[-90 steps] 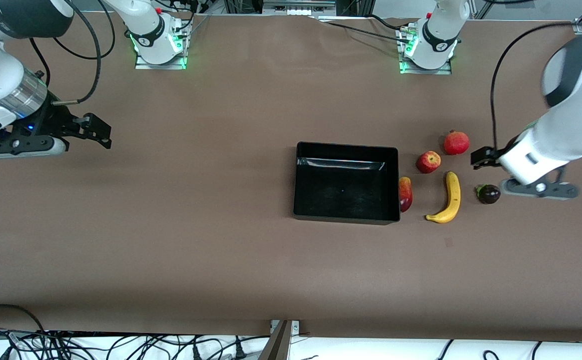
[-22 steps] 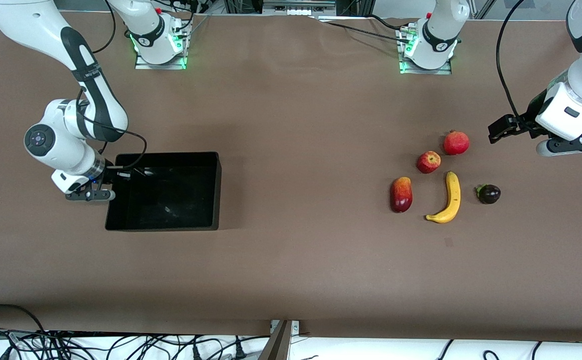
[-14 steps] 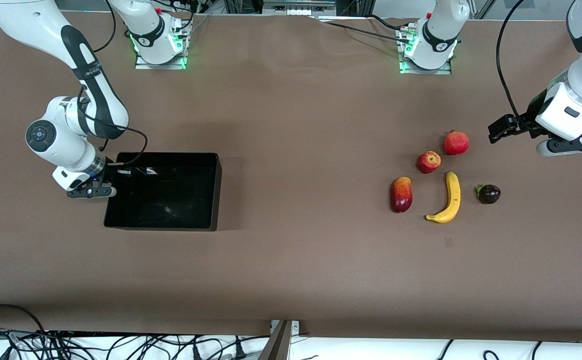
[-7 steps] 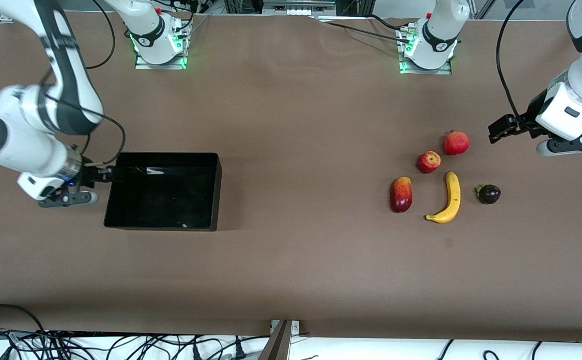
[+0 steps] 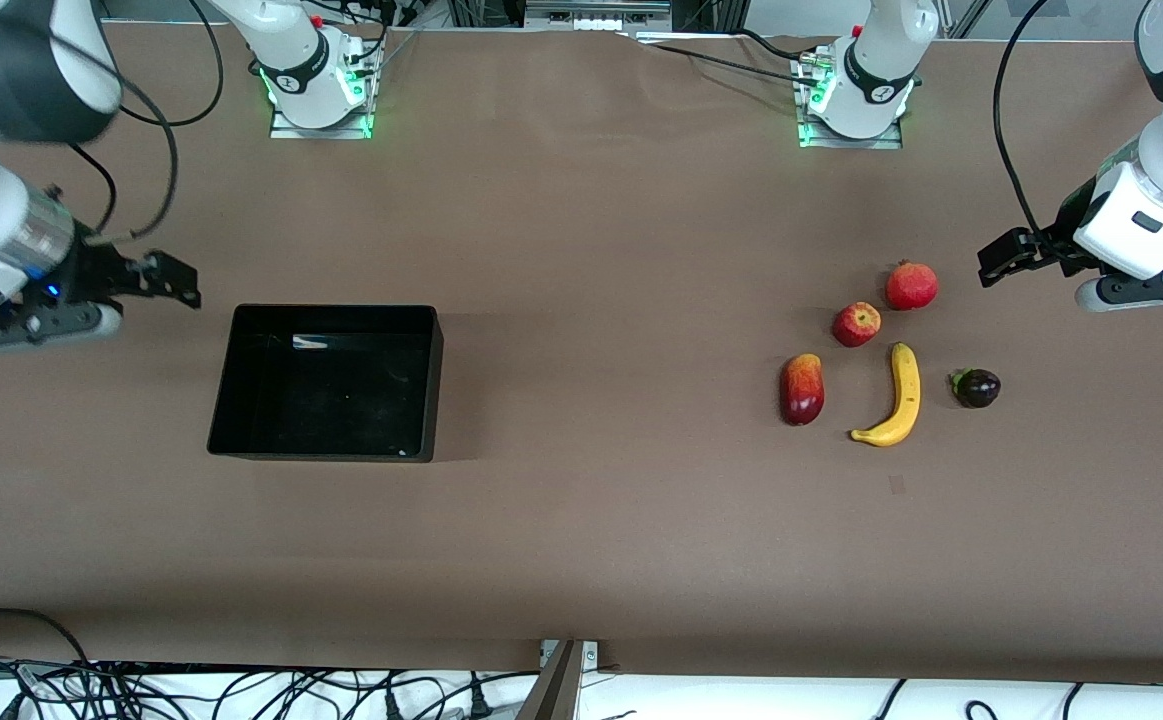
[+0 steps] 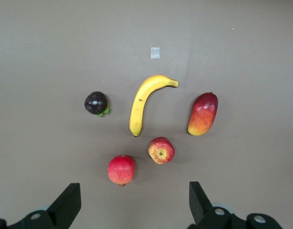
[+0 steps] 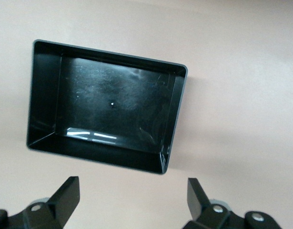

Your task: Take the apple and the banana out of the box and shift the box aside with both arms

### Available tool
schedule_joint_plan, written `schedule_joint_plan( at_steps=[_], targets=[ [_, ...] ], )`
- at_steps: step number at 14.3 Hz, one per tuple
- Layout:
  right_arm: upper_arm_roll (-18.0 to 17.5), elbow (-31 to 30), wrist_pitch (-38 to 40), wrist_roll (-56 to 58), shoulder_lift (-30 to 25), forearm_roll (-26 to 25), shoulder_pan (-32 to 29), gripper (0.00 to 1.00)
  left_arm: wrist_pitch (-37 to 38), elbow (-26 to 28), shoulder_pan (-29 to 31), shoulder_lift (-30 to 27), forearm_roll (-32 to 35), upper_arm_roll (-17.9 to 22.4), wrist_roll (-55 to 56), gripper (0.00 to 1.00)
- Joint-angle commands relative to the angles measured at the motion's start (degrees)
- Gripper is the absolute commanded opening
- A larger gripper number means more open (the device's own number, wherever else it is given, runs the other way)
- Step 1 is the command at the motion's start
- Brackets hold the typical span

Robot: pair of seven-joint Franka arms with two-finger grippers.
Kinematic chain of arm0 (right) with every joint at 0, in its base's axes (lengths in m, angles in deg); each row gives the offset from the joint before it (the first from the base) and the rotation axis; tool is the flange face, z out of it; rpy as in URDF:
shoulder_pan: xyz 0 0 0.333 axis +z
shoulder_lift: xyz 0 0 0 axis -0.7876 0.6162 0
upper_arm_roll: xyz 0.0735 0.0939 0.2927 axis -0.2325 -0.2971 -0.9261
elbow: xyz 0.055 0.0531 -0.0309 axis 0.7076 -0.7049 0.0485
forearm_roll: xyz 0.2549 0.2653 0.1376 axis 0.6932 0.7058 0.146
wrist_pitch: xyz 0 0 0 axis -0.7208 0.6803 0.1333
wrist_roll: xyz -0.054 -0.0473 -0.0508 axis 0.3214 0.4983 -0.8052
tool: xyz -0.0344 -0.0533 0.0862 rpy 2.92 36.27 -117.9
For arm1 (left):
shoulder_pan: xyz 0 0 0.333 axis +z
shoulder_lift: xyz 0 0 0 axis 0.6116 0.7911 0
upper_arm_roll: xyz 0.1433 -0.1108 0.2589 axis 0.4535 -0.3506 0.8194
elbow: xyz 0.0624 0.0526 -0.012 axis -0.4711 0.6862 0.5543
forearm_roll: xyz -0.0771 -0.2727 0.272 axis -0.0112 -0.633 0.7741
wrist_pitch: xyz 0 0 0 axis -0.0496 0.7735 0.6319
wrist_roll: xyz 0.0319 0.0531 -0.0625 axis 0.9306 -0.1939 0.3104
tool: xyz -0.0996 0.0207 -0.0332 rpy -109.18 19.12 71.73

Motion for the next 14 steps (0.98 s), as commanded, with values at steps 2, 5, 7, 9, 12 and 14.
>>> schedule_joint_plan(
  at_steps=[2,5,7,9,12,14],
  targets=[
    [-0.5,5.19,6.52,0.1,-0.95,0.06,-0.39,1.0,1.15,-0.96,-0.09,-0.49,1.4,-0.04,0.14,1.0],
    [-0.32,5.64,6.97,0.18,-0.94,-0.38,-0.39,1.0,1.24,-1.05,-0.09,-0.57,1.4,-0.04,0.14,1.0],
    [-0.49,6.17,7.15,-0.17,-0.86,0.41,-0.39,1.0,1.5,-1.05,-0.09,-0.49,1.4,-0.04,0.14,1.0],
    [-0.5,6.78,7.24,-0.34,-0.94,-0.81,1.1,1.0,1.5,-1.14,-0.09,-0.49,1.4,-0.04,0.14,1.0],
    [0.55,8.8,8.73,-0.26,-0.77,-0.73,1.11,1.0,1.59,-1.05,-0.09,-0.49,1.4,-0.04,0.14,1.0],
    [0.82,8.98,8.82,-0.17,-0.68,-0.9,1.02,1.0,1.59,-1.14,-0.09,-0.49,1.4,-0.04,0.14,1.0]
  ],
)
